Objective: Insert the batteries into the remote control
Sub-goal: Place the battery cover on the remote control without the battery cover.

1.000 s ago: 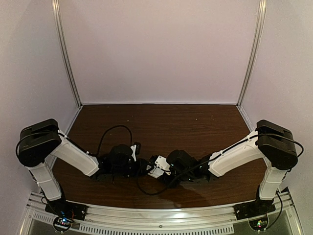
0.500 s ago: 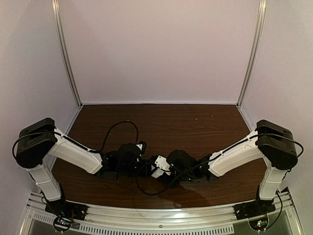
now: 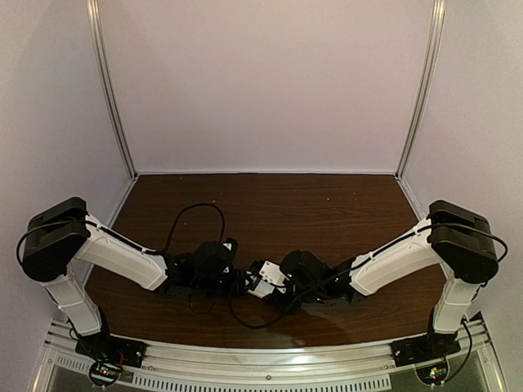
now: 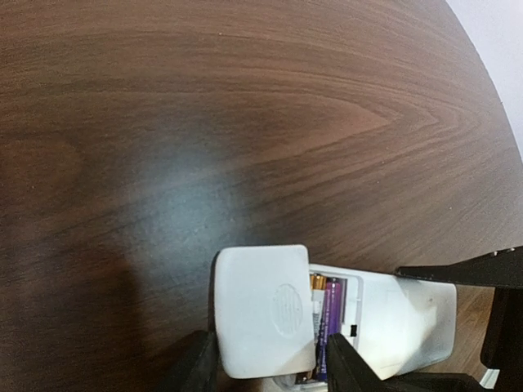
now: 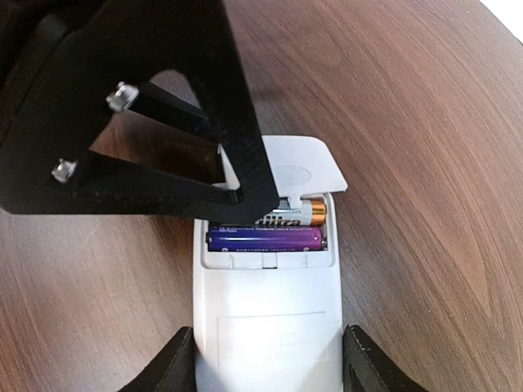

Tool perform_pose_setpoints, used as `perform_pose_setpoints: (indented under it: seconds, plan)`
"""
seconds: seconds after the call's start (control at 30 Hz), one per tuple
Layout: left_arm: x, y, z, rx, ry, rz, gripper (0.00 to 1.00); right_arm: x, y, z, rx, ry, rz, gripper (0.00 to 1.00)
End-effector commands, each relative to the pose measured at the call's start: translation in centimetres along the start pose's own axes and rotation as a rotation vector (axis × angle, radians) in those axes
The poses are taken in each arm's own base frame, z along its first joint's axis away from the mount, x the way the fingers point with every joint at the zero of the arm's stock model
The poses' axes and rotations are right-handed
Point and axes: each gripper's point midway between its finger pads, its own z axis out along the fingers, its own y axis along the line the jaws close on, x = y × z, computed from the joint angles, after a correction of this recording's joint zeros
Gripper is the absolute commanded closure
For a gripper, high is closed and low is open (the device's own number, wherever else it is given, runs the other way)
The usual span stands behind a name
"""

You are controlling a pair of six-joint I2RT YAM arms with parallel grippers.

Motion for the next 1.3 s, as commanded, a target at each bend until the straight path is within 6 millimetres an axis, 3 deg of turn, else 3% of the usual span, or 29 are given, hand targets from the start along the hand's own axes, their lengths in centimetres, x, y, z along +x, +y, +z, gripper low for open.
perform_pose_setpoints:
  seconds: [0.0,0.3,0.97,1.27]
  plan:
    - [1.5,2.9,0.0,-0.106,0.049,0.046,0.53,1.6,0.2,-0.4,-0.016,0.038,-0.019,0.60]
    - [0.6,2.0,-0.1,-0.075,0.025,0.078,0.54,2.3,0.5,-0.7,-0.034,0.075,-0.013,0.60]
    - [1.6,-0.3,-0.7,0.087,0.039,0.125,0.75,2.3,-0.5,0.1,0.029,0.121,-0.019,0.57]
    - [1.4,-1.0,-0.8,0.071,0.035,0.153,0.75,2.0,-0.5,0.5,0.030,0.113,0.003,0.53]
